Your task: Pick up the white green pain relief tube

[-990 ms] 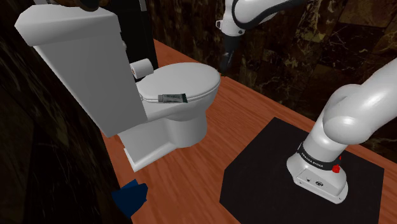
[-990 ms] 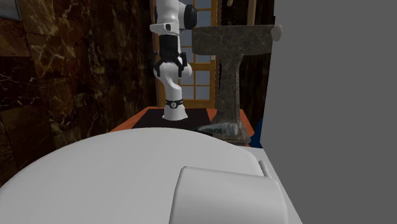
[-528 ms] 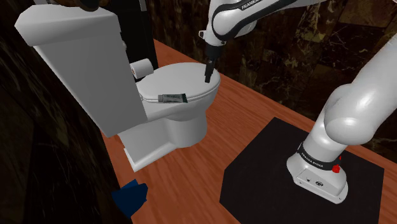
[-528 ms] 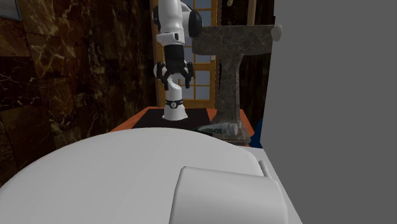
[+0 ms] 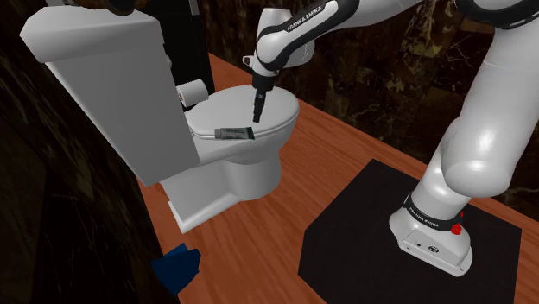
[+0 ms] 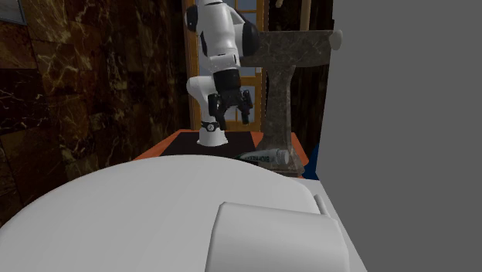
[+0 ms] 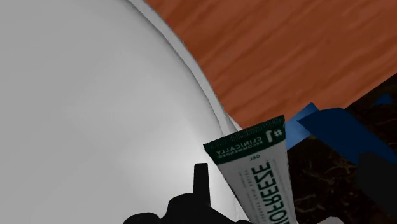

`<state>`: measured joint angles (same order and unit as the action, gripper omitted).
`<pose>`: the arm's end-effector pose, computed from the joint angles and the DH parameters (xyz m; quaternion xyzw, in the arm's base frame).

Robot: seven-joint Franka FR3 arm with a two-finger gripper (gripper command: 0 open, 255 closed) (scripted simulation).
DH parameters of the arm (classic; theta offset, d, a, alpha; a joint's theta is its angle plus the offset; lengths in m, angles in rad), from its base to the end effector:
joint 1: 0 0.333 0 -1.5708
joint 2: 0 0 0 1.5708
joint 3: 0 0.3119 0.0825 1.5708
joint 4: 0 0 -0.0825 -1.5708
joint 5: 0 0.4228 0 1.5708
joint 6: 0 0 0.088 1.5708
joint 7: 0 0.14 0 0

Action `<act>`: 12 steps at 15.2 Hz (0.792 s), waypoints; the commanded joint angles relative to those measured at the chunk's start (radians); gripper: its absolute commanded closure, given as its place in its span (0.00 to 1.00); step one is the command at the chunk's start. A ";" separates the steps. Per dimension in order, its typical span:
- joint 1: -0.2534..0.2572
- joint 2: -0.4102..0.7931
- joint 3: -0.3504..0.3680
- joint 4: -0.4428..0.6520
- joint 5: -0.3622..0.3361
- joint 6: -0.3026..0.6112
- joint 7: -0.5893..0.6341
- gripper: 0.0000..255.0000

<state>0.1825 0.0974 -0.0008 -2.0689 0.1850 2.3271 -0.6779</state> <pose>0.6069 0.1193 0.3430 -0.9263 -0.3610 -0.0952 0.0502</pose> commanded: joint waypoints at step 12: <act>0.012 0.271 0.067 0.203 0.093 0.094 -0.173 0.00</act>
<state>0.1944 0.3617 0.0649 -1.8592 0.2755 2.4086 -0.8473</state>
